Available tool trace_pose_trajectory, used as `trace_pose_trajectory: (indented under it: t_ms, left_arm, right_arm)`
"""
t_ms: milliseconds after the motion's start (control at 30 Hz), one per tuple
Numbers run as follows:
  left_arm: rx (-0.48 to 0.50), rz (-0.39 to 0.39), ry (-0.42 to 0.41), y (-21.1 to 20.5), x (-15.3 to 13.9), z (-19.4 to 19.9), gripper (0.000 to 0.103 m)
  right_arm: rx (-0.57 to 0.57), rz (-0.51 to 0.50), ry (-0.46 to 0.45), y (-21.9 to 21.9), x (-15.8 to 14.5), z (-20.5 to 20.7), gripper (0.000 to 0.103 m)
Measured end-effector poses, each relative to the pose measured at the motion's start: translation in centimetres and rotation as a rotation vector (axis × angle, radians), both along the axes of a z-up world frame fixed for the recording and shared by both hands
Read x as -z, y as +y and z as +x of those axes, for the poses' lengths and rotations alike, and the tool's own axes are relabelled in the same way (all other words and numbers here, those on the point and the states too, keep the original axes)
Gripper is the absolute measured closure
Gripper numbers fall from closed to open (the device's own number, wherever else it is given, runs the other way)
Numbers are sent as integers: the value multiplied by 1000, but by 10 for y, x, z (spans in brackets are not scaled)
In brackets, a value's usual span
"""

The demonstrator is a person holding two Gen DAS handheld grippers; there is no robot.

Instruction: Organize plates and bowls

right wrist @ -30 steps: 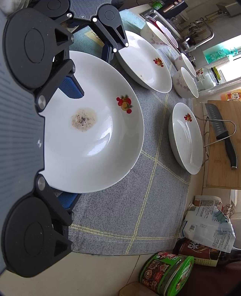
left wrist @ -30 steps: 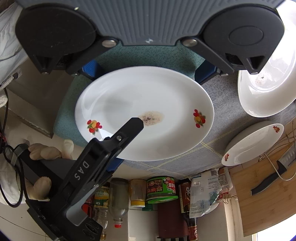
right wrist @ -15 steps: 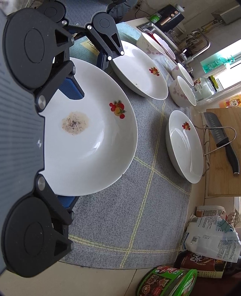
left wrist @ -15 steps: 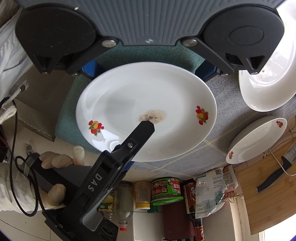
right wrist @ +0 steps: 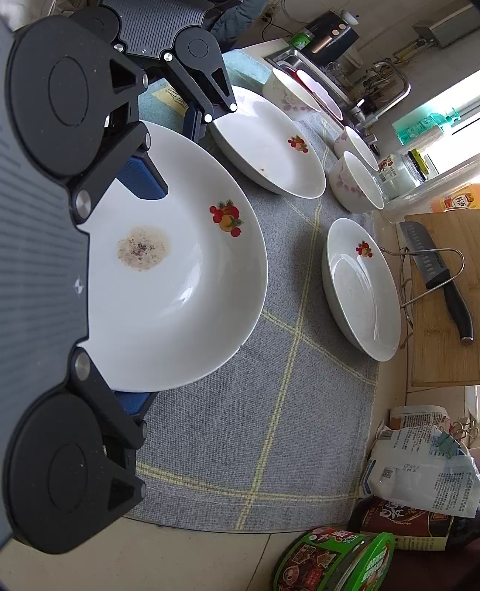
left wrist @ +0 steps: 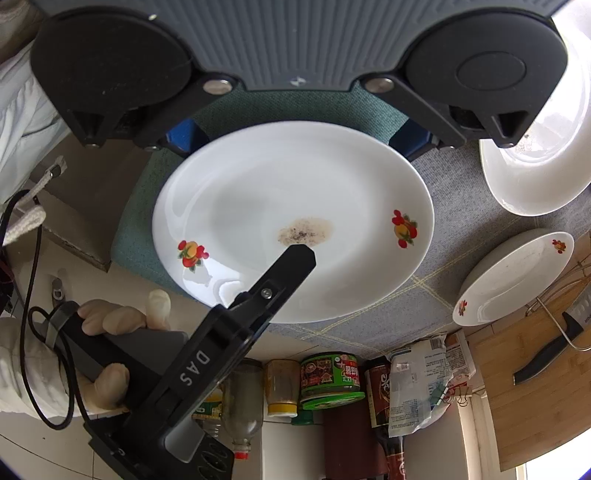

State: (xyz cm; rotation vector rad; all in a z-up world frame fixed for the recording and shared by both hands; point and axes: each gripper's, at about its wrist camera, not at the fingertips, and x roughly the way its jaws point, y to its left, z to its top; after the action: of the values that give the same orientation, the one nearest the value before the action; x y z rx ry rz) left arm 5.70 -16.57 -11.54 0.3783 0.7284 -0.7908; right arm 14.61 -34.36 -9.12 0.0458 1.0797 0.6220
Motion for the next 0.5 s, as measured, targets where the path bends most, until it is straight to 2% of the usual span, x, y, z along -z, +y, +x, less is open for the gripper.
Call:
trace_pose_trajectory:
  t_ms: [500]
  left_arm:
    - [15, 1, -23, -29, -7, 45, 2]
  right_arm:
    - [35, 2, -65, -33, -13, 32, 1]
